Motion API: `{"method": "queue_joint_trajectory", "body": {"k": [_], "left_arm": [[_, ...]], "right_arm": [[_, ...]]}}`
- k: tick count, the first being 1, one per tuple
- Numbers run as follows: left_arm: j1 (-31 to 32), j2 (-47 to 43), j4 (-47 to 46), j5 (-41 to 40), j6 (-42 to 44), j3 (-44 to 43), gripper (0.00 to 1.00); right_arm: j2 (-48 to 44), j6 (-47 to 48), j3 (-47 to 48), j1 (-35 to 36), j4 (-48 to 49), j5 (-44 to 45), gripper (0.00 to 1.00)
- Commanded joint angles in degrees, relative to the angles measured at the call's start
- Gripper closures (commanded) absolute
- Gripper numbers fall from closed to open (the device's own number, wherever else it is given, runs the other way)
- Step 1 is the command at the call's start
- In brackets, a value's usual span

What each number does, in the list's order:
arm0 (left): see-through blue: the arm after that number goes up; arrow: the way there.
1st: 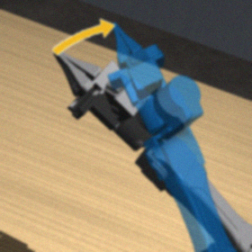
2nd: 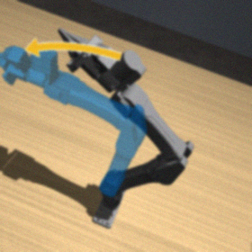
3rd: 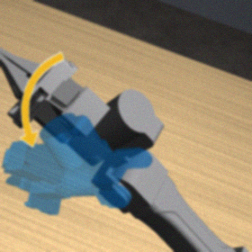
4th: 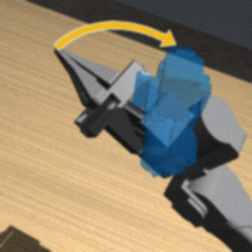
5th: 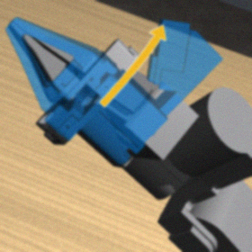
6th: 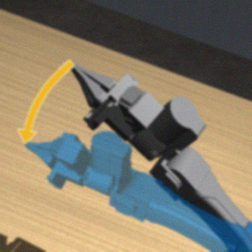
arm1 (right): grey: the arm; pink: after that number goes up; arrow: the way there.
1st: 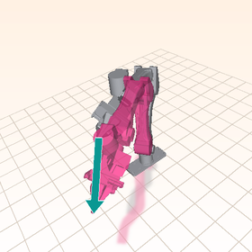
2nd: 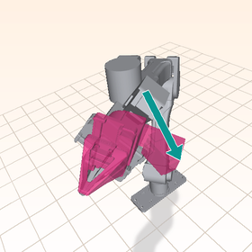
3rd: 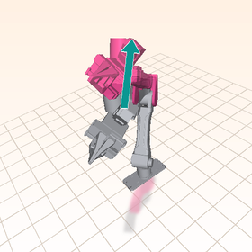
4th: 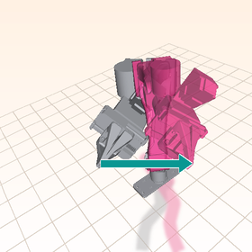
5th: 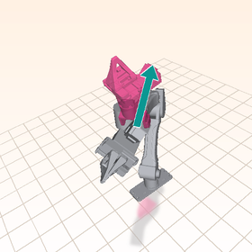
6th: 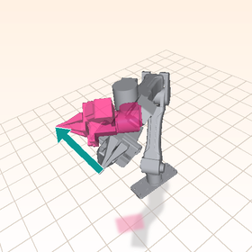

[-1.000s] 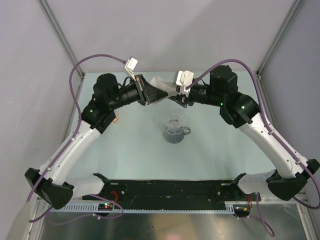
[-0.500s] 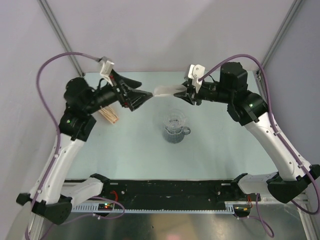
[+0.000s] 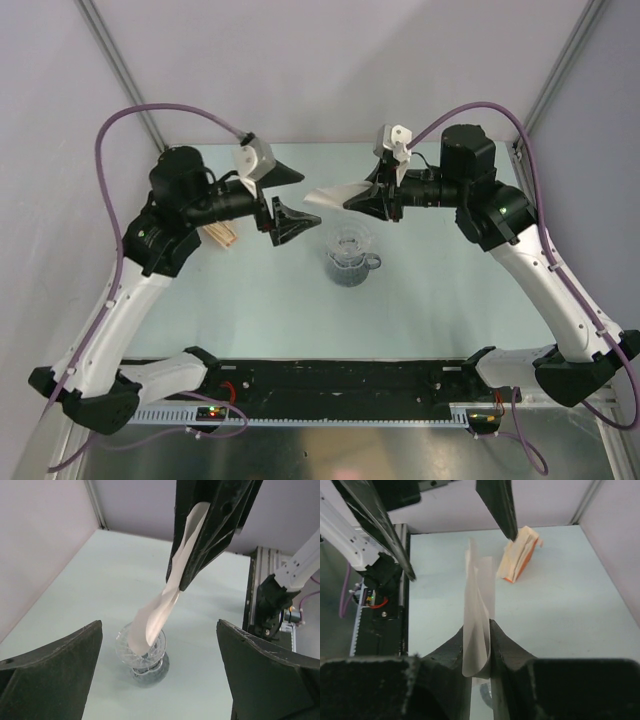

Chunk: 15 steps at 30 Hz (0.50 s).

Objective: Place the coffee filter in the dripper

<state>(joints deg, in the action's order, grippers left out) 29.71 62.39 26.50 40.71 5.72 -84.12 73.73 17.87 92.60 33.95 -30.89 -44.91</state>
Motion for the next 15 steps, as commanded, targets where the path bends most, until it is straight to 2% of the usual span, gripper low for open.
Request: {"method": "queue_joint_trajectory", "body": {"k": [1,5,7,11,15], "left_arm": [[2.26,1.79,2.53,-2.29,5.33,-3.40,0.01],[3.99,2.94,2.63,-0.74,5.35,-3.50,0.08],[4.40,3.42,2.73,0.55,5.20,-3.35,0.15],[4.55,4.20,2.70,3.85,4.59,-3.18,0.38],[4.56,4.56,2.61,6.02,4.41,-3.03,0.71]], "right_arm": [[-0.41,-2.89,0.04,0.67,-0.45,-3.63,0.81],[-0.92,-3.11,-0.54,1.16,-0.26,-4.48,0.86],[-1.30,-2.86,-0.85,1.30,-0.01,-4.73,0.87],[-1.88,-2.67,-1.29,1.35,0.46,-5.17,0.94],[-2.47,-3.06,-1.76,1.28,1.32,-6.26,1.00]]}}
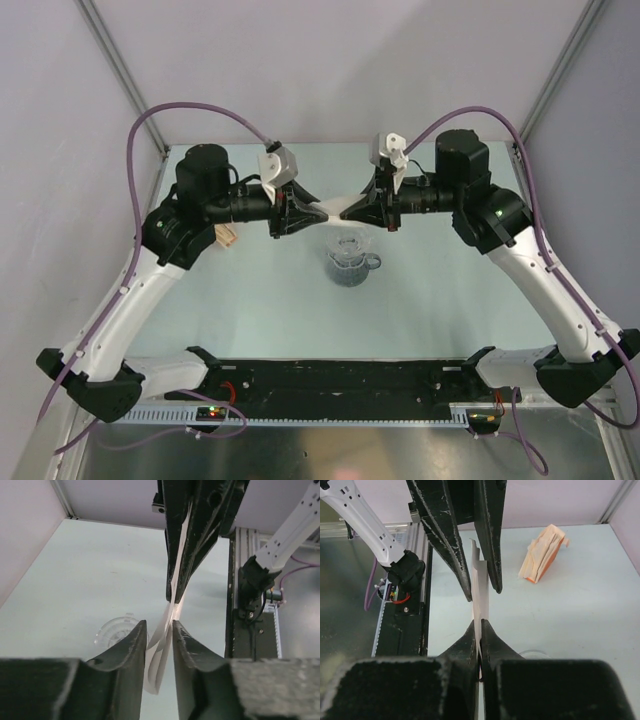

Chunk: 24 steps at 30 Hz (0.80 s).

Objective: Place the coffee filter in the dripper

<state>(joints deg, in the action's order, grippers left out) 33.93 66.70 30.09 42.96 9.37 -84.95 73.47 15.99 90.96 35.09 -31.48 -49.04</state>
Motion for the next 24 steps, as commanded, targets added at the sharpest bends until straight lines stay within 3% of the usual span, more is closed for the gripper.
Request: {"method": "queue_joint_trajectory", "body": {"k": [1,3,5,8,10,13,17,19,22,24], "left_arm": [[0.34,0.18,-0.99,4.26,0.79,-2.04,0.78],[0.34,0.08,-0.95,4.95,0.89,-1.91,0.93],[0.34,-0.08,-0.92,4.96,0.65,-1.83,0.98],[0.30,-0.53,-0.96,4.24,0.69,-1.74,1.00],[0.31,-0.87,-1.10,4.04,0.88,-1.72,1.00],[0.34,-1.28,-1.60,3.86,1.07,-1.41,1.00],[0.39,-1.63,-1.85,4.19,1.88,-0.71,1.00],[0.60,-1.94,-1.82,3.87,2.32,-0.43,0.87],[0.53,-2.93,-1.86,1.48,1.21,-0.65,0.33],[-0.49,-3.76,-1.80,0.89,-0.46,-1.07,0.13]], "right_arm": [[-2.33,-1.38,-0.23,0.10,2.20,-2.61,1.00],[-2.47,-1.97,-0.36,-0.32,2.74,-3.60,1.00],[-2.59,-3.30,-0.41,-0.87,3.25,-4.14,0.99],[-2.77,-5.50,-0.55,-1.74,2.59,-4.03,0.72],[-2.84,-6.53,-1.12,-2.43,1.58,-4.31,0.66],[-3.39,-9.03,-2.68,-3.27,2.13,-5.33,0.68],[-3.94,-11.25,-3.84,-3.52,4.84,-6.31,0.86],[-3.86,-11.68,-3.85,-3.58,5.68,-6.61,0.96],[-4.15,-11.33,-3.92,-3.86,5.56,-6.66,1.00],[-4.62,-9.70,-3.92,-4.23,4.57,-6.66,1.00]]}}
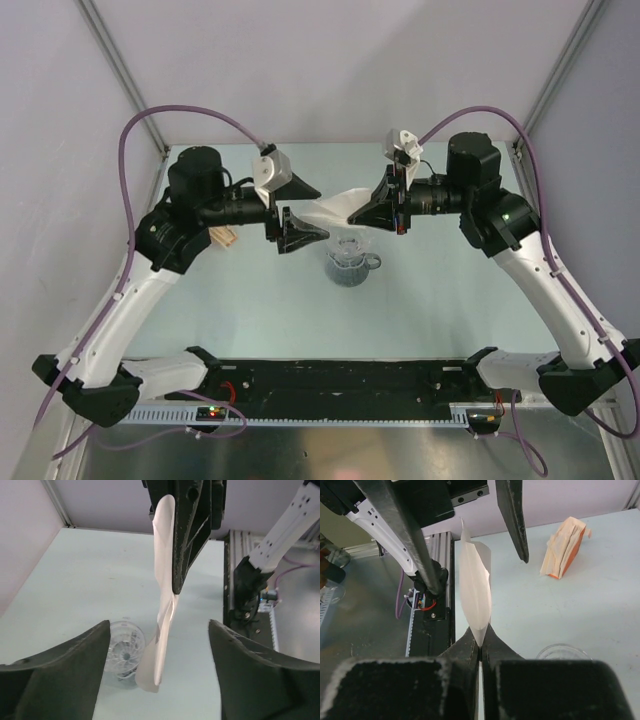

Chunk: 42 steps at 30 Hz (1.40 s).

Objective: Place the coffee filter in the dripper

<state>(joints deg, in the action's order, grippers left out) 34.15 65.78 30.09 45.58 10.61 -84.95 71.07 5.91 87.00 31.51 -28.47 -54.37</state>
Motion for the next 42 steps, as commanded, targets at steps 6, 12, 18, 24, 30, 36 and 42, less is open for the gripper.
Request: {"method": "queue_joint_trajectory", "body": {"k": [6,12,18,24,30,36,42], "left_arm": [[-4.36,-4.10,-1.83,0.83,-6.79,-3.05,0.07],[-3.99,-3.57,-2.19,4.29,-6.77,-4.40,0.37],[-1.44,-4.07,-2.36,4.71,-4.87,-4.44,0.65],[-0.05,-3.37,-2.32,5.16,-4.62,-3.22,0.71],[0.80,-2.77,-2.36,3.23,-3.18,-1.95,0.77],[1.67,-2.73,-2.31,0.86,-2.22,-1.12,0.70],[1.77,-2.87,-2.32,-0.10,-1.90,-0.69,0.61]], "right_arm": [[-4.09,9.13,-0.41,-0.49,-2.55,0.86,1.00],[-3.84,12.52,-0.24,0.98,-4.07,3.33,1.00],[-3.40,13.67,0.14,2.14,-4.82,5.14,1.00],[-3.32,13.66,0.46,2.40,-4.98,5.28,1.00],[-3.50,13.70,0.62,2.51,-5.08,5.15,1.00],[-4.05,13.91,0.42,2.52,-5.41,4.71,1.00],[-4.62,14.29,-0.14,2.63,-5.76,4.10,1.00]]}}
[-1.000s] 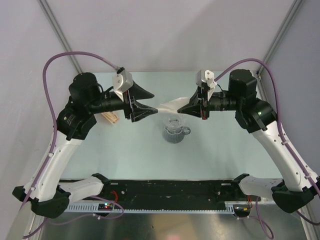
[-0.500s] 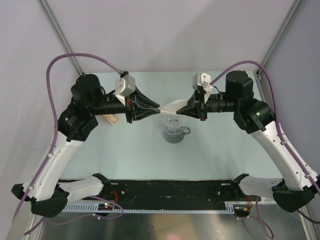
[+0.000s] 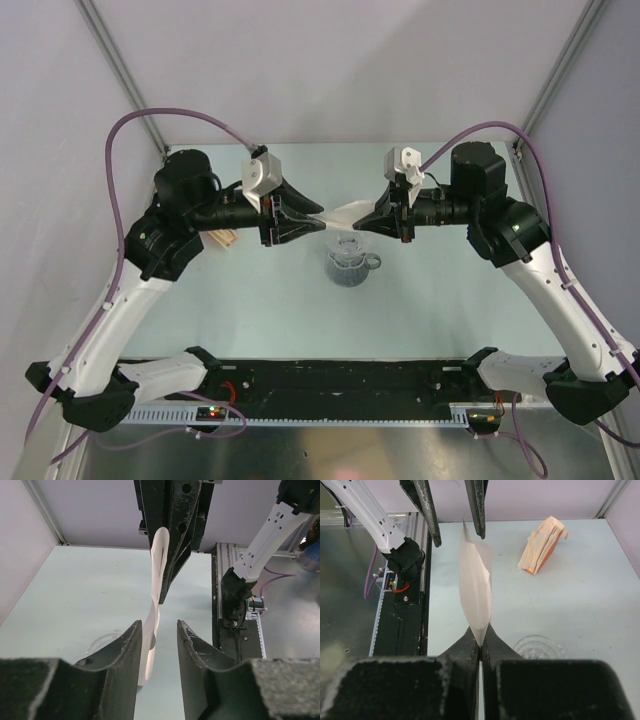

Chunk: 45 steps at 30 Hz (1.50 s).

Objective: Place the coffee filter in the dripper

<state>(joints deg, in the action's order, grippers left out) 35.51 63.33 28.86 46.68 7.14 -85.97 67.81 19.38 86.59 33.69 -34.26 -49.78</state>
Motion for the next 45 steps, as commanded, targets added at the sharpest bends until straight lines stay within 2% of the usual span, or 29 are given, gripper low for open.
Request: {"method": "queue_joint_trajectory", "body": {"k": [1,9,12,14,17,19,21,26,30,38,45], "left_arm": [[0.43,-0.54,-1.14,-1.30,1.70,0.53,0.62],[1.23,-2.08,-1.13,0.22,4.57,2.32,0.96],[2.59,-3.50,-1.14,-2.22,7.06,4.14,0.99],[3.35,-4.12,-1.10,-4.05,7.97,4.80,0.90],[3.70,-4.50,-1.02,-5.87,7.72,4.72,0.61],[3.59,-5.12,-1.01,-7.32,7.01,4.40,0.50],[2.57,-6.33,-1.00,-7.41,6.03,4.06,0.44],[-3.30,-8.51,-1.00,-2.65,2.86,2.92,0.39],[-4.72,-9.77,-1.08,-0.79,5.06,5.25,0.36],[-3.88,-8.98,-0.74,1.60,8.41,6.74,0.37],[1.13,-10.57,0.70,-0.98,12.37,9.35,0.37]], "right_arm": [[-1.41,0.83,0.26,0.51,-0.04,-0.53,1.00],[-1.18,-0.30,0.14,0.86,0.40,1.03,1.00],[-1.05,-0.94,0.23,0.88,0.38,1.54,1.00],[-0.98,-0.92,0.24,0.99,0.15,1.73,1.00],[-1.33,0.51,0.02,1.17,-0.63,1.35,1.00],[-1.97,2.60,-0.40,1.24,-1.31,1.02,1.00],[-3.14,5.81,-1.41,1.28,-2.05,0.68,1.00],[-7.60,14.84,-5.62,2.15,-2.07,1.44,1.00],[-10.14,19.30,-8.56,4.02,-0.26,2.11,1.00],[-10.90,22.14,-9.57,7.54,2.00,4.17,1.00],[-11.39,21.96,-9.51,8.42,2.94,5.45,1.00]]}}
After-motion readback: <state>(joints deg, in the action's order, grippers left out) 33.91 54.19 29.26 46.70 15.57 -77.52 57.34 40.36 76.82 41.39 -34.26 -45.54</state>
